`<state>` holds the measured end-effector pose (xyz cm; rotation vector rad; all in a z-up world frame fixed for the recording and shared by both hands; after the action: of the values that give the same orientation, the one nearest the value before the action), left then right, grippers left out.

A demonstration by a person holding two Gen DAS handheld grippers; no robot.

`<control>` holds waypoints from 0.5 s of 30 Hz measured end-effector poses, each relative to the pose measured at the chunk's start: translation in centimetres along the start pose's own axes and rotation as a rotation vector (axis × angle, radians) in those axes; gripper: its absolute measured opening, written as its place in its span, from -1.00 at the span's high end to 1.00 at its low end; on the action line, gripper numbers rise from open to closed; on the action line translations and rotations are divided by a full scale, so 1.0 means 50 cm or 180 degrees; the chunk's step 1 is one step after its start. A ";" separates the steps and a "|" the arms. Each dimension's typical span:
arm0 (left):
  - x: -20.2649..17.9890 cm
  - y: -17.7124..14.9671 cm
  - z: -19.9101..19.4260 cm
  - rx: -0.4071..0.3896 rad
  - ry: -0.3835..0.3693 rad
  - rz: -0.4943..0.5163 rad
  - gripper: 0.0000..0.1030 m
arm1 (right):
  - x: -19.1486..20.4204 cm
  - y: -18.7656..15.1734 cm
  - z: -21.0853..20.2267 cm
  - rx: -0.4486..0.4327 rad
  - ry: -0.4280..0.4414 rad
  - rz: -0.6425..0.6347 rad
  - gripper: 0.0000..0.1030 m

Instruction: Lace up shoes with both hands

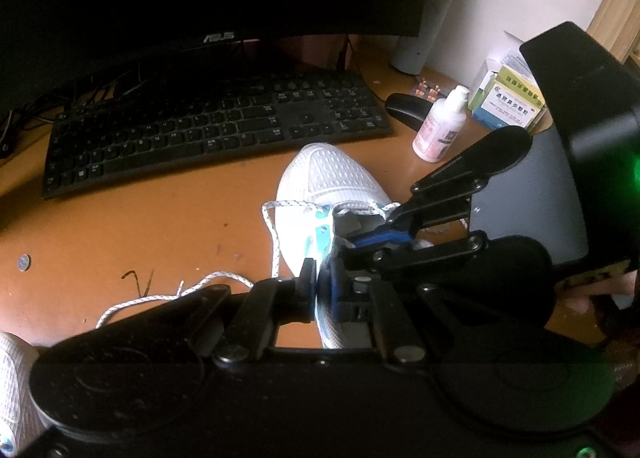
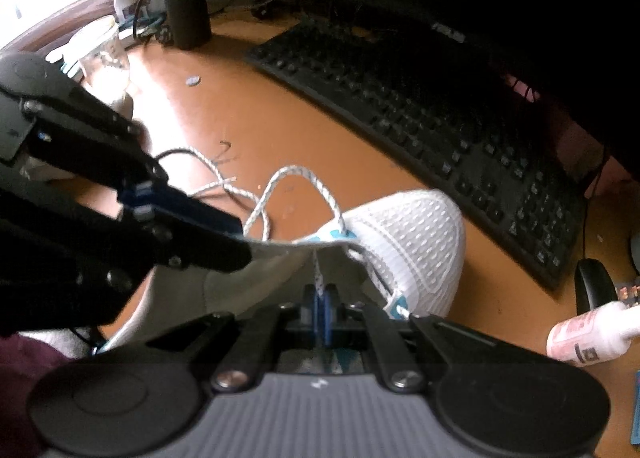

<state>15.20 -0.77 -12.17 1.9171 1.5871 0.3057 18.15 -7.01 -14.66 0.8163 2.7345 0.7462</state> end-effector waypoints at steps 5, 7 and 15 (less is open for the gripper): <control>-0.005 0.015 -0.023 -0.0086 -0.0016 0.0040 0.90 | 0.010 0.011 -0.001 -0.0166 -0.0026 -0.0115 0.93; -0.007 0.023 -0.036 -0.0138 -0.0027 0.0047 0.90 | 0.007 0.014 -0.002 -0.0192 -0.0026 -0.0084 0.93; 0.012 0.041 -0.004 -0.0157 -0.0133 -0.0190 0.90 | 0.009 0.020 0.004 -0.0227 -0.0044 -0.0076 0.92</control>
<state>16.87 -0.32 -10.95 1.8239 1.5915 0.2754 18.32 -5.96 -14.33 0.7695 2.6837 0.8248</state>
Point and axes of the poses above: each gripper's, at about its wrist camera, not at the fingertips, and z roughly the way its jaws point, x to its left, y to its top, the point moved 7 cm from there along z, roughly the way its jaws point, and after that the axes turned 2 degrees about -y, right-handed, at the moved point
